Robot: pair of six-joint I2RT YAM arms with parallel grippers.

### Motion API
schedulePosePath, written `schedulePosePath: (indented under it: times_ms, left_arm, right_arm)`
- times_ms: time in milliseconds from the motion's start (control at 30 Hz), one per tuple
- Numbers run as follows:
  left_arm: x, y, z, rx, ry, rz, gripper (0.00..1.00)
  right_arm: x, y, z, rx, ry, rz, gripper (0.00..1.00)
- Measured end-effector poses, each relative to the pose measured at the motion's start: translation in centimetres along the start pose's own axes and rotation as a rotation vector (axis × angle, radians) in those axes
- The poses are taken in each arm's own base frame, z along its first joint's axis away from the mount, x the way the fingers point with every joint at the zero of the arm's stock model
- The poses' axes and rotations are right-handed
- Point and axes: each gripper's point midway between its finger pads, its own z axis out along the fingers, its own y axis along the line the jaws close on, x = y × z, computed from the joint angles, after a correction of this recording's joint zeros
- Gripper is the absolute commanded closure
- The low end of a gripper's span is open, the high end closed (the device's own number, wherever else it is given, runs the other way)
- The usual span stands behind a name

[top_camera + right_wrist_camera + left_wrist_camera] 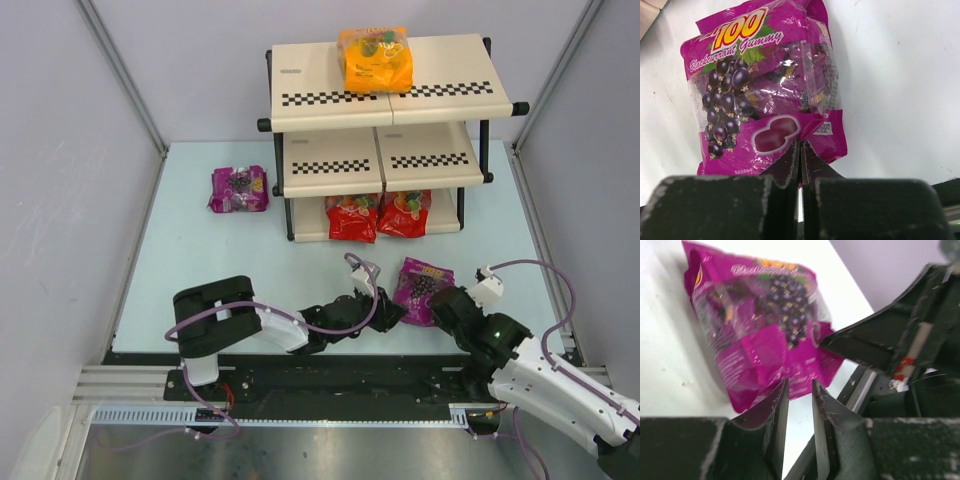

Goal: Place and organize the candy bags onto the shelf

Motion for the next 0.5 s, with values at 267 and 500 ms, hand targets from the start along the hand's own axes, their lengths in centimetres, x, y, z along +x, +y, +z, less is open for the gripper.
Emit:
schedulePosePath:
  times_ms: [267,500]
  left_arm:
    - [1.2,0.5,-0.2,-0.044,0.015,-0.010,0.25]
    - [1.3,1.9,-0.3,-0.110,0.007,0.000,0.22]
  right_arm:
    - [0.0,0.1,-0.1,-0.004,0.000,0.018,1.00]
    - [0.0,0.2,-0.1,-0.008,0.001,0.016,1.00]
